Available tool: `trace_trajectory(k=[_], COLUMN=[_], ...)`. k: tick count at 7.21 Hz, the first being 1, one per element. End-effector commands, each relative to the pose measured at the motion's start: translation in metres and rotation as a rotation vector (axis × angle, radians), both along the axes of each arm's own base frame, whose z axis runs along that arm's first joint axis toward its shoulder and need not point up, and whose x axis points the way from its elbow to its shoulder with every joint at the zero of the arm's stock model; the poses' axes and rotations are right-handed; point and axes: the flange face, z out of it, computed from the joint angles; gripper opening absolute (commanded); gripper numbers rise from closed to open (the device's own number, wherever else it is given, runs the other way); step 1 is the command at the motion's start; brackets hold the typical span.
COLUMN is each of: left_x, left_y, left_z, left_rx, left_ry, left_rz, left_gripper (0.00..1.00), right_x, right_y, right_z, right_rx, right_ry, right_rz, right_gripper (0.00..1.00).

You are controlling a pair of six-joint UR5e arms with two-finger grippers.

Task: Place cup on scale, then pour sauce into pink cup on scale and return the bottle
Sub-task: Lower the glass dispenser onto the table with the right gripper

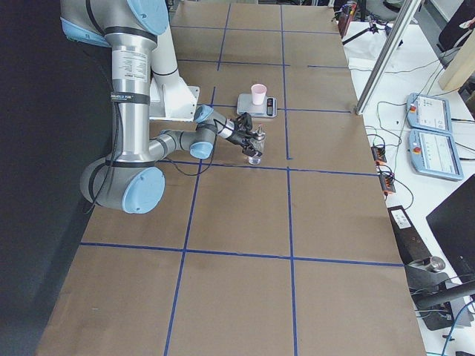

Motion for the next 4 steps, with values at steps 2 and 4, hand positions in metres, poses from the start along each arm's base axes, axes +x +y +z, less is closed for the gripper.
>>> trace_trajectory(k=[2,4], left_x=[-0.0001,-0.0002], left_y=[-0.0013,-0.0027], left_z=[-0.0015,-0.0028], left_rx=[0.003,0.006], left_ry=[0.000,0.000], left_rz=[0.000,0.000], left_gripper=[1.00,1.00], right_x=[-0.0001,-0.0018], right_y=[-0.0002,-0.0008], right_z=[0.0007,0.0029], right_rx=[0.000,-0.001], right_ry=[0.002,0.005], right_rz=[0.001,0.001], right_gripper=[0.85,1.00])
